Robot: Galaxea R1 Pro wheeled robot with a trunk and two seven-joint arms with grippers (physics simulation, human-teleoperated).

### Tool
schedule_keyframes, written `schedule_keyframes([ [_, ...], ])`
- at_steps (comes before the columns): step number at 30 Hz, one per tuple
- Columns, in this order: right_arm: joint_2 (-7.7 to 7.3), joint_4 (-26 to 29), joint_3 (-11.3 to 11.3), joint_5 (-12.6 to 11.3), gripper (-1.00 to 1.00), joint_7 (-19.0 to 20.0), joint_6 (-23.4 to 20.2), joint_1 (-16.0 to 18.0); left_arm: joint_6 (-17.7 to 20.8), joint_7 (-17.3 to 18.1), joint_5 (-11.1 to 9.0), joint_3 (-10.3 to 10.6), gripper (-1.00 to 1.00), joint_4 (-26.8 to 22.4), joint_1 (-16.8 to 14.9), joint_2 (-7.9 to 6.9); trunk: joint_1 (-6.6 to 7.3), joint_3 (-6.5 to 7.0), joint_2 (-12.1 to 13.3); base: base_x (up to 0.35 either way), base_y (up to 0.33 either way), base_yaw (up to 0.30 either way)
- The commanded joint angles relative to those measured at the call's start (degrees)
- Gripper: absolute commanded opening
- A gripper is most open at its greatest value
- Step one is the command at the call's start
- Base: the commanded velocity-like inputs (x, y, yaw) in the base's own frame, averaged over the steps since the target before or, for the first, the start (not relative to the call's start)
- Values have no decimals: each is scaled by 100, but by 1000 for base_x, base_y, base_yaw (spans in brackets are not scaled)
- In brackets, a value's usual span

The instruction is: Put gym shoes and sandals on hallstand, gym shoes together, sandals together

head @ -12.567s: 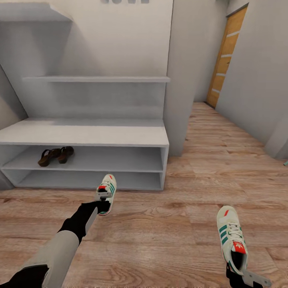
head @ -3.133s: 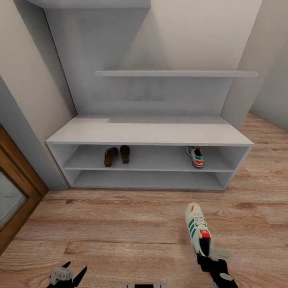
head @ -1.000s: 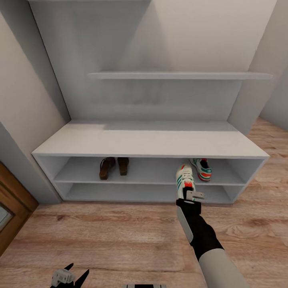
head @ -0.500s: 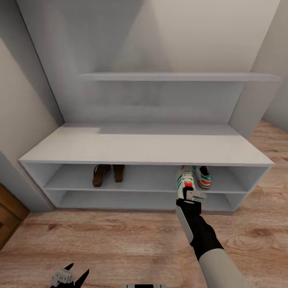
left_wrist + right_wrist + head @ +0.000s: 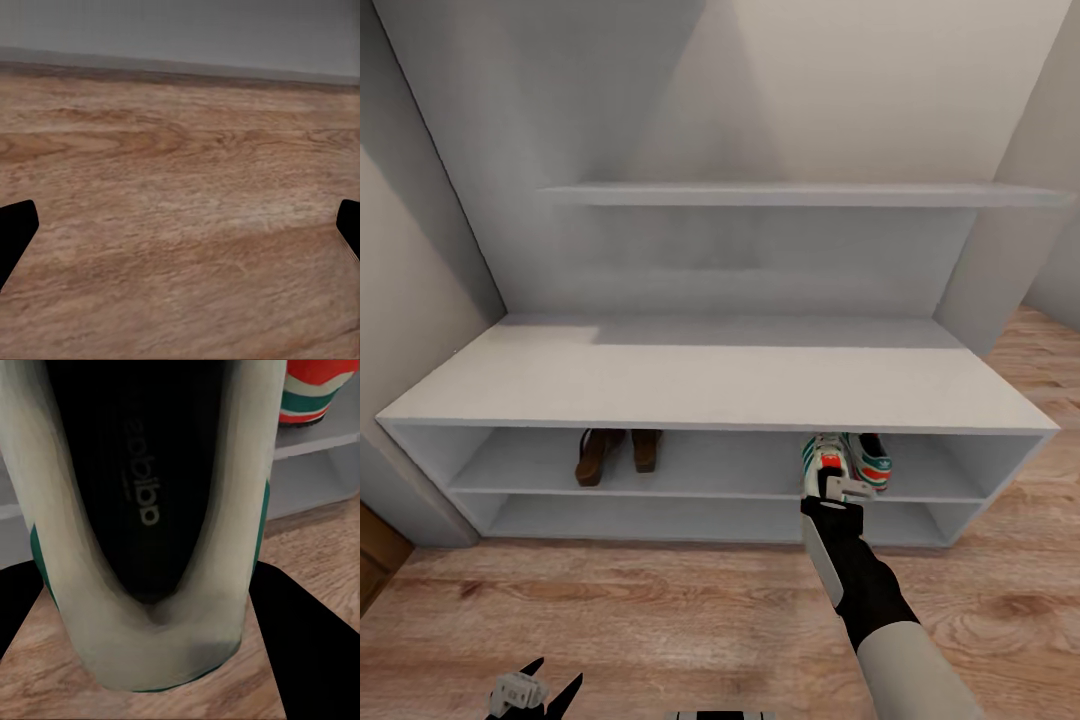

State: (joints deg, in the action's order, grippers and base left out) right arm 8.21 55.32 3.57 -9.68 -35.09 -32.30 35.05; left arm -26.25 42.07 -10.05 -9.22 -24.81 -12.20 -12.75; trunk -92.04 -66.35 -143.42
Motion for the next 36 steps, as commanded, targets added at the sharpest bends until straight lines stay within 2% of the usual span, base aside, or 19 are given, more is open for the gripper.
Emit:
schedule_keyframes([
  [1, -3, 5, 15, -52, -100, -51, -13, 3, 14, 55, -41, -15, 100, 7, -3, 1, -2, -5, -2, 244, -100, 0],
  [11, -3, 5, 13, -50, -100, -51, -13, 2, 14, 55, -41, -16, 100, 5, -6, -1, -2, -5, -2, 85, -21, 0],
  [36, -3, 5, 12, -41, -100, -60, -13, 2, 14, 55, -39, -13, 100, 11, -4, 1, -2, -5, -2, 175, 0, 0],
])
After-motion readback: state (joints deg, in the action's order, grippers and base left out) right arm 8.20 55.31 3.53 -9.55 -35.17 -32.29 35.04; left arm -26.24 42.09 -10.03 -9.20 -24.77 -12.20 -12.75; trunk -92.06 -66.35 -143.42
